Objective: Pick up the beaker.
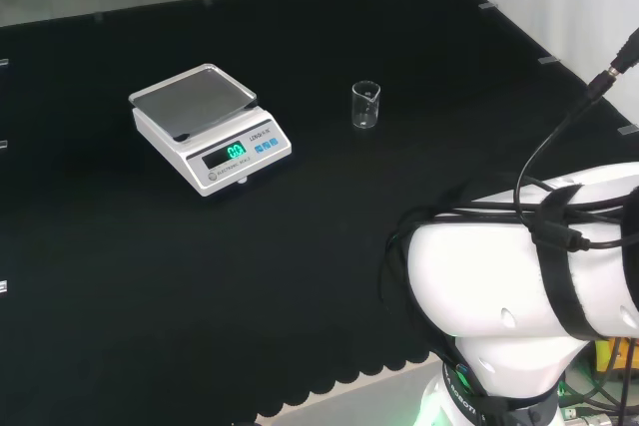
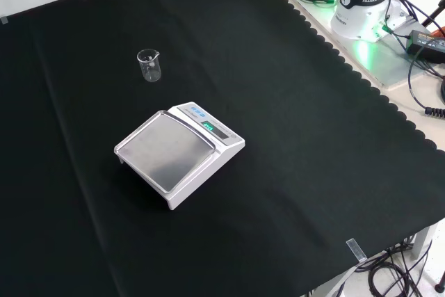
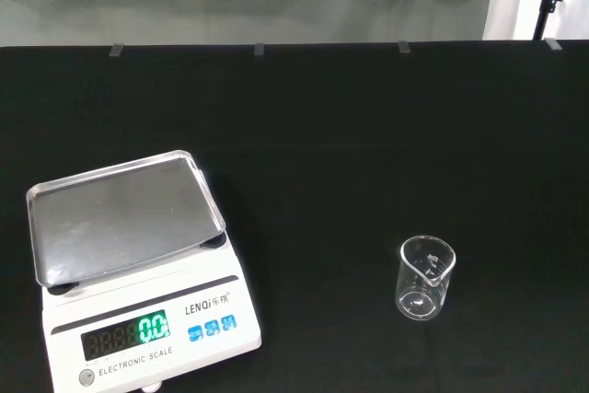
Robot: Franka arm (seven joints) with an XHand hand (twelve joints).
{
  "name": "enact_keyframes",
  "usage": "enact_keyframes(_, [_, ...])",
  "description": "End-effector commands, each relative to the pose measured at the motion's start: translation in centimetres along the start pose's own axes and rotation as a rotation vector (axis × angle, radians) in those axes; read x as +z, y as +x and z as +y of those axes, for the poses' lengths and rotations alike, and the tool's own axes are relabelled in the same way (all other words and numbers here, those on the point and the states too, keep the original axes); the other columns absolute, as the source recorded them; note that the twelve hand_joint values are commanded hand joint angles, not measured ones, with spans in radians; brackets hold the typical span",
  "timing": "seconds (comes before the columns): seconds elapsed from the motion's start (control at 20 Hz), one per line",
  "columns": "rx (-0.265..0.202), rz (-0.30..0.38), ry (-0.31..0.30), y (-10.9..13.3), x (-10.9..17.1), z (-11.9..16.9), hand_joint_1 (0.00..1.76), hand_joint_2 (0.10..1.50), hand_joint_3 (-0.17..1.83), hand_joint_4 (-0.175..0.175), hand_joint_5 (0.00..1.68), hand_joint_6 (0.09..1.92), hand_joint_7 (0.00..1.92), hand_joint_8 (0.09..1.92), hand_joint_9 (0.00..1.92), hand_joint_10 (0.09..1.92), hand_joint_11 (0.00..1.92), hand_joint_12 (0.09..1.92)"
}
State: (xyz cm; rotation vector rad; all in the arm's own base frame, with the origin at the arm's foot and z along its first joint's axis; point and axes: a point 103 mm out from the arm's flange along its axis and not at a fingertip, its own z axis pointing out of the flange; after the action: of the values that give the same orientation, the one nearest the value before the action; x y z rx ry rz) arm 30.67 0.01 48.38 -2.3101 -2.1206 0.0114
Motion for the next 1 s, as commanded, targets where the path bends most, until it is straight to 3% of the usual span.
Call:
enact_keyframes(0.05, [-0.006, -0.014, -0.023, 0.0, -0.3, 0.1, 0.43, 1.04, 0.01, -0.143, 0.01, 0.09, 0.0, 0.09, 0.0, 0.2, 0.01, 1.49])
enact_keyframes(0.5, [-0.048, -0.003, -0.002, 0.3, -0.7, 2.1, 0.4, 1.08, 0.03, -0.14, 0.0, 0.09, 0.0, 0.09, 0.0, 0.18, 0.0, 1.47])
enact_keyframes(1.0, [-0.096, 0.026, 0.064, 0.0, 1.8, 10.4, 0.41, 1.08, 0.02, -0.138, 0.0, 0.09, 0.0, 0.09, 0.0, 0.17, 0.0, 1.47])
